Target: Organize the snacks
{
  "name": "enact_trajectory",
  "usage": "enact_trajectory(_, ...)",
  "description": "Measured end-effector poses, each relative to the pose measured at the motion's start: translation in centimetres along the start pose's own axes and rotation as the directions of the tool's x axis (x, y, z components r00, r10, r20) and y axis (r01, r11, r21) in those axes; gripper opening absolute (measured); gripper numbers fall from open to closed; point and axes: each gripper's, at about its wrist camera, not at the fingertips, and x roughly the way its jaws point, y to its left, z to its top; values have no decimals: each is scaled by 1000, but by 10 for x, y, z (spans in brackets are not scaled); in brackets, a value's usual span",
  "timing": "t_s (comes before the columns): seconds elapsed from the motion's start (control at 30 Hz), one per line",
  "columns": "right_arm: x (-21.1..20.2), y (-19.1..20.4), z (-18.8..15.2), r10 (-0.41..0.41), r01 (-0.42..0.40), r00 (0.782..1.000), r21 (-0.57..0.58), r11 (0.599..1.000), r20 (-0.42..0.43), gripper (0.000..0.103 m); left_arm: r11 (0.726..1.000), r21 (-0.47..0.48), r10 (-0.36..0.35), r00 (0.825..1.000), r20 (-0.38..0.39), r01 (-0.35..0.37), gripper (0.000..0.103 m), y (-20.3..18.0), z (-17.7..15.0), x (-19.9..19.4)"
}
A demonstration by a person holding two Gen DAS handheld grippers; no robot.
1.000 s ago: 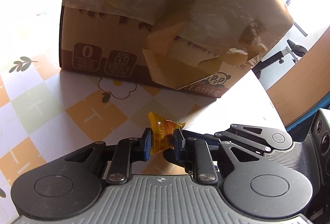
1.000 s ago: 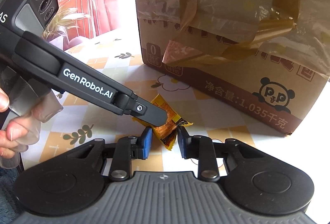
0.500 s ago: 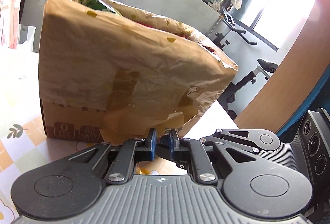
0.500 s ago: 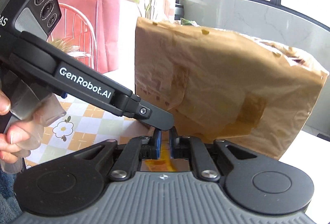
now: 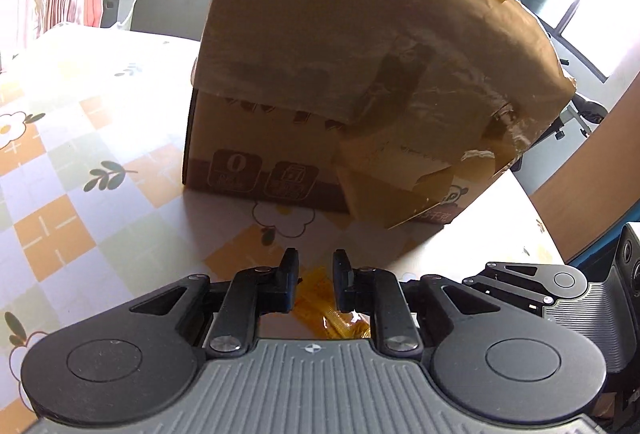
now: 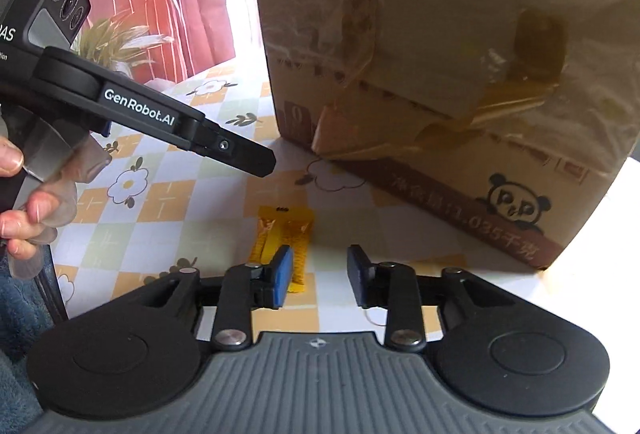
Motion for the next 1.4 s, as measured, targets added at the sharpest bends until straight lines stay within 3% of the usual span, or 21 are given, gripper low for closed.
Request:
enact_trajectory(0.17, 28, 17, 1, 10, -12, 998, -43, 999, -57, 58, 1000, 10, -9, 1000, -21, 10, 38, 12, -3, -4)
enact_trajectory(0.23, 36, 19, 1, -3, -2, 997, -59, 998, -76, 59, 1000, 28, -13, 999, -34, 14, 38, 13, -5, 2)
enact_trajectory(0.33, 38, 16, -2, 8, -13, 997, -64, 998, -72, 58, 998, 58, -11, 999, -50, 14, 38, 11, -5, 10)
enact_trajectory(0.43, 37, 14, -4, 7, -15, 997, -104, 994, -73, 47, 996, 82, -25, 996, -84, 32, 38, 11, -6, 22)
enact_trajectory(0.67, 33, 4, -6, 15, -28, 997, -162, 986, -81, 46, 989, 128, -53, 992, -112, 68, 38, 10, -11, 35)
enact_trajectory(1.03, 26, -11, -11, -23, 15, 997, -101, 995, -73, 50, 987, 111, -101, 988, -121, 115, 28, -4, -24, 40)
enact_trajectory(1.17, 20, -6, -15, -83, 77, 994, -70, 995, -76, 49, 992, 98, -71, 992, -108, 81, 8, -5, -31, 42)
enact_trajectory(1.3, 15, -5, -19, -116, 113, 990, -40, 993, -79, 51, 991, 101, -76, 991, -107, 87, 8, -8, -33, 45)
enact_trajectory(1.4, 13, -5, -20, -160, 157, 984, -42, 987, -84, 60, 991, 107, -69, 993, -100, 80, 8, -9, -34, 47)
